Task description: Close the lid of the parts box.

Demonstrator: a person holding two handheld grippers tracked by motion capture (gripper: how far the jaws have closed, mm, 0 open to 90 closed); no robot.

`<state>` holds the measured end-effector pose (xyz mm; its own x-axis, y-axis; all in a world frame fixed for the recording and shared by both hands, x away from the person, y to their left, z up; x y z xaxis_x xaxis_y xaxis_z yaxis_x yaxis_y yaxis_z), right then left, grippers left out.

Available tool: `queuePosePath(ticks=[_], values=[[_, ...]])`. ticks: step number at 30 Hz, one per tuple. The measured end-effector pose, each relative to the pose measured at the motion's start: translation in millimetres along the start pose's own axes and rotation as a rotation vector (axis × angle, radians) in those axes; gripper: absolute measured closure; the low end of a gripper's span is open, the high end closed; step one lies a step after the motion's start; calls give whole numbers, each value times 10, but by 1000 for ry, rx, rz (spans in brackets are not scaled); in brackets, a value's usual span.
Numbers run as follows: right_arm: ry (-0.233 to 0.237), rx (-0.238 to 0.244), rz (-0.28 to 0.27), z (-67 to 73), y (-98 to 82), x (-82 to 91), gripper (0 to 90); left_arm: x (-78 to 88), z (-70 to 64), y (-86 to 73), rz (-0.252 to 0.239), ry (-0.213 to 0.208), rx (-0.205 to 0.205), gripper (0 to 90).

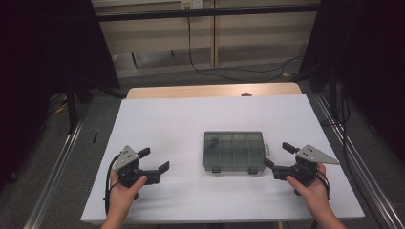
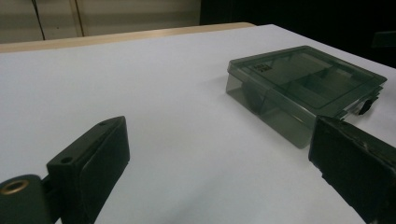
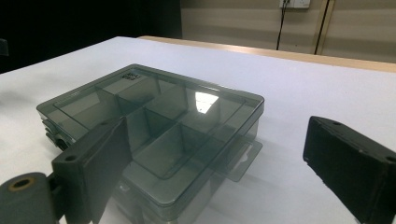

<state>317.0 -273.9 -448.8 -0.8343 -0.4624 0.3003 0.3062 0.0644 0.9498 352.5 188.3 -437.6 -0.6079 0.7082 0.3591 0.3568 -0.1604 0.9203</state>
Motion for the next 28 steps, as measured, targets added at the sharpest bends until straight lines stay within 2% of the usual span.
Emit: queuePosePath(ticks=[28], values=[[0,8,-5,3,-4,12,70,103,46,-64,-3,13,-16,55]])
Point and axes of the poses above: each handheld gripper's, and its own axes: x roughly backward along the jaws, y roughly out of its top, z roughly to its left, the point moved 3 cm from there along -x, roughly forward along the jaws, and after that the axes turned 2 degrees about -y, right-handed, at the moved point
